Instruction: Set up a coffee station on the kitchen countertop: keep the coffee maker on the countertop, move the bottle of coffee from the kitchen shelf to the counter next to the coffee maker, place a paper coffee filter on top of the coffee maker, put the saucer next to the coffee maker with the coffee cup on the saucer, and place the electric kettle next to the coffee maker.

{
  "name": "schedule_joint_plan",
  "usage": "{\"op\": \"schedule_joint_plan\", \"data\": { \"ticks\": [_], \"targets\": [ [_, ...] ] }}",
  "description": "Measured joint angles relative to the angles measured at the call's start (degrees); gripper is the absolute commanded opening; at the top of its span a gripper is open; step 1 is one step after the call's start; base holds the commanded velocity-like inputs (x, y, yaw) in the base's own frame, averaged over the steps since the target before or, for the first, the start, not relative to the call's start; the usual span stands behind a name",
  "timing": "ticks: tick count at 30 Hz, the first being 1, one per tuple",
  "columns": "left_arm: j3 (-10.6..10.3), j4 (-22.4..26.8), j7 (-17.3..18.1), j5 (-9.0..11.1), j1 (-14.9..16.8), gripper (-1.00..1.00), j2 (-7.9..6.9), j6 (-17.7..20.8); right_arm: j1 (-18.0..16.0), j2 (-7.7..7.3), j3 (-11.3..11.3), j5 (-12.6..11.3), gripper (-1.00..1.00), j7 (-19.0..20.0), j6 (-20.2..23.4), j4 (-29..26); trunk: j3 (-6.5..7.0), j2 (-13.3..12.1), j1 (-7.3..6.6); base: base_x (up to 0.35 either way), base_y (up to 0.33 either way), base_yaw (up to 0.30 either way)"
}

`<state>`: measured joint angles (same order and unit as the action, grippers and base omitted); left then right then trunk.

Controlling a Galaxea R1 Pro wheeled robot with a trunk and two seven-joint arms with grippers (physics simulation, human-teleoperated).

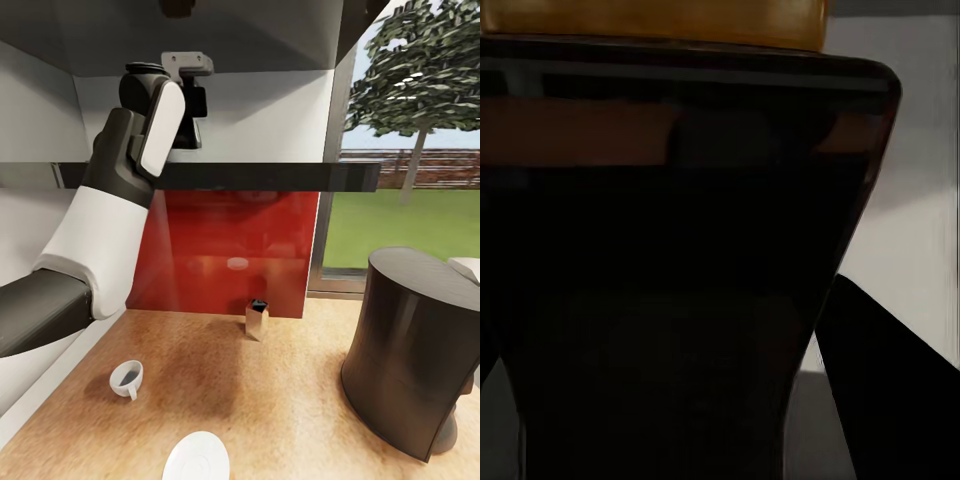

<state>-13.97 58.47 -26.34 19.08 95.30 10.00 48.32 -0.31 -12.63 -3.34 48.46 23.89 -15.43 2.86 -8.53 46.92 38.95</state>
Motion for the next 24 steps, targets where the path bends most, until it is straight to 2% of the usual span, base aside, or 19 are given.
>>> {"op": "schedule_joint_plan", "data": {
  "ticks": [7,24],
  "targets": [
    [0.0,0.6,0.0,0.1,0.0,-1.00,0.00,0.1,0.0,0.00,0.0,0.0,1.00,0.0,0.0,0.0,0.00,0.0,0.02,-0.076,0.000,0.000],
    [0.1,0.7,0.0,0.2,0.0,-1.00,0.00,0.0,0.0,-0.06,0.2,0.0,1.00,0.0,0.0,-0.1,0.00,0.0,0.04,-0.326,0.000,0.000]
  ]
}}
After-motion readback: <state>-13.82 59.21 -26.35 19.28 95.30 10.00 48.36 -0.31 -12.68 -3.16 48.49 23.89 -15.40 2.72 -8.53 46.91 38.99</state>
